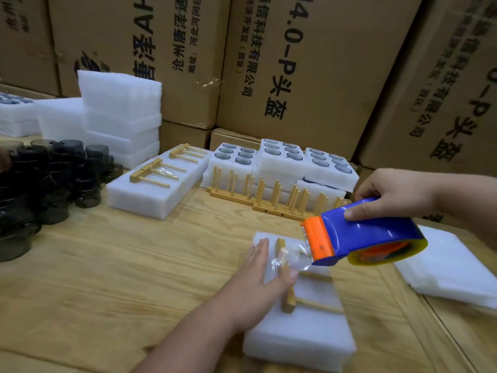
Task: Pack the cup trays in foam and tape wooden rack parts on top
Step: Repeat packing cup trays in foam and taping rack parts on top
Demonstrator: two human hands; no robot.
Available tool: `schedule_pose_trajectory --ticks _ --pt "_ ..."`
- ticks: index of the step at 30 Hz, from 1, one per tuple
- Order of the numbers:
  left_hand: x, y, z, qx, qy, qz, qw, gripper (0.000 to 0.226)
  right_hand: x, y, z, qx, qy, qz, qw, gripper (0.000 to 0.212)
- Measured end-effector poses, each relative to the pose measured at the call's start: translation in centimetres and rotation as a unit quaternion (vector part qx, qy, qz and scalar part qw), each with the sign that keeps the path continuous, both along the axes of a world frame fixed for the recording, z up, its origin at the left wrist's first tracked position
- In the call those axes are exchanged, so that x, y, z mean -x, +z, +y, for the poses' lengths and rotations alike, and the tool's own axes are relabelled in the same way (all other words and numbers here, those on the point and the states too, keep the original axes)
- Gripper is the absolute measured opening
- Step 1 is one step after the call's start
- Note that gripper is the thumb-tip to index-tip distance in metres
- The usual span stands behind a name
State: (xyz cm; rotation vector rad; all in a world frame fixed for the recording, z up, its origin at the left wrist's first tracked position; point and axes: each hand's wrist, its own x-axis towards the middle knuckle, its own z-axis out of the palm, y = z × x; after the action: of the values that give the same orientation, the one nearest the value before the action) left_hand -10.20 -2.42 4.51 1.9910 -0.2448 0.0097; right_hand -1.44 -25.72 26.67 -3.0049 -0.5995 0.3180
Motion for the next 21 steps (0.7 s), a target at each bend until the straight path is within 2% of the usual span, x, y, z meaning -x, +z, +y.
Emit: schedule_pose_trajectory --ticks 2,7,10,15,20,21 --pt "-0.1 -0.4 -0.3 -0.077 -0.016 0.0 0.997 0.096 -0.3 -1.6 -1.3 -0.029 -0.013 0.015 0.999 0.052" --pt "-0.6 0.4 -0.2 -0.19 -0.026 0.031 0.981 0.102 -1.1 -5.3 -3.6 -0.08 -0.014 0.046 0.996 0.066" --pt "-1.1 1.9 -0.7 -0.22 -0.027 0.049 0.974 0.107 -1.1 -7.3 -4.4 -0.102 -0.019 0.051 0.993 0.07" --pt "-2.2 4.2 -3.5 -0.252 -0.027 -0.027 0.967 0.107 -0.4 -10.1 -5.9 -0.151 -0.032 0.033 0.987 0.043" --pt "-2.9 3.8 -5.6 -0.309 -0.034 -0.023 0.95 0.115 0.8 -13.1 -7.4 -0.259 -0.037 -0.022 0.965 0.04" --pt "-3.1 3.7 -5.7 -0.332 -0.037 -0.021 0.942 0.116 1.2 -13.5 -7.6 -0.271 -0.028 -0.018 0.962 0.047"
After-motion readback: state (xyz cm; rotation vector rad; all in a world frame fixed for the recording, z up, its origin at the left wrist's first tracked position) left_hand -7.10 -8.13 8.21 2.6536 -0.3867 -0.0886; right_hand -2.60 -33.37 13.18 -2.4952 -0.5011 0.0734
